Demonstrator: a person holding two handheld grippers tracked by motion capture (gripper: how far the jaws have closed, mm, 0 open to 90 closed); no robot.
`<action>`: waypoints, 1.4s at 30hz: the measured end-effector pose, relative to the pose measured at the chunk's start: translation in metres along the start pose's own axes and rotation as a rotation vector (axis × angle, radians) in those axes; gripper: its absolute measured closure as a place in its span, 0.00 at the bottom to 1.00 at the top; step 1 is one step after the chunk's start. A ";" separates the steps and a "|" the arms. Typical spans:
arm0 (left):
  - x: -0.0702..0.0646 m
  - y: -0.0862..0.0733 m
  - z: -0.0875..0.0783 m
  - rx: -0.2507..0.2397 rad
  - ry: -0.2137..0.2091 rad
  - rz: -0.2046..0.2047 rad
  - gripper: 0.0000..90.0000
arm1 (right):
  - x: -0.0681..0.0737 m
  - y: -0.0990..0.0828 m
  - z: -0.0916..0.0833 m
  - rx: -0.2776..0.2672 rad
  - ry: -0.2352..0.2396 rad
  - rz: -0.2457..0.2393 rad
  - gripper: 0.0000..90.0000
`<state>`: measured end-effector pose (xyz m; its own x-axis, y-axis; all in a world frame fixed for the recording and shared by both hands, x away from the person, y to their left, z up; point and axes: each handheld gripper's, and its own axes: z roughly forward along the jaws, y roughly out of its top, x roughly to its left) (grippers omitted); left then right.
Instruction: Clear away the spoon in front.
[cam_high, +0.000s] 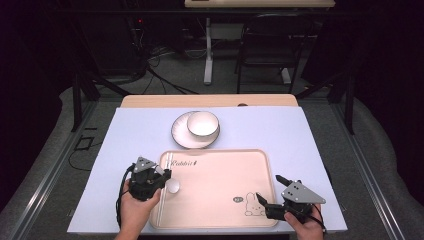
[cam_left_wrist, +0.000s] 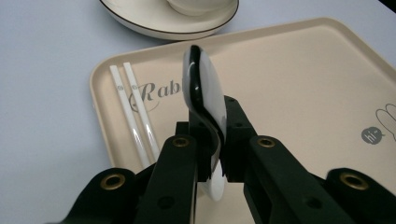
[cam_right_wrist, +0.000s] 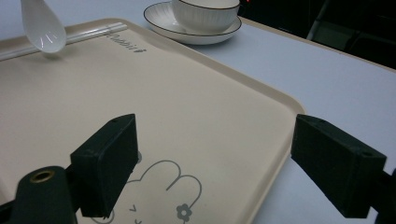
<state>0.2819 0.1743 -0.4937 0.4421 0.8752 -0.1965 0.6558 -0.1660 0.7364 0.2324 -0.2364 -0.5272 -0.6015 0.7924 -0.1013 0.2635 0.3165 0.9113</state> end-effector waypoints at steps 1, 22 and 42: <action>0.000 -0.001 0.000 0.002 0.002 -0.003 0.95 | 0.000 0.000 0.000 0.000 -0.001 -0.002 0.16; 0.012 0.010 0.016 0.112 -0.003 -0.051 0.93 | 0.000 0.000 0.000 0.007 -0.003 0.001 0.16; 0.031 0.023 0.052 0.172 0.011 -0.052 0.82 | -0.001 0.000 0.001 0.007 -0.003 0.004 0.16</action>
<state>0.3424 0.1743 -0.5169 0.3991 0.8892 -0.2236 0.7729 -0.1951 0.6038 0.2333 -0.2366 -0.5278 -0.5984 0.7950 -0.0990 0.2708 0.3170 0.9089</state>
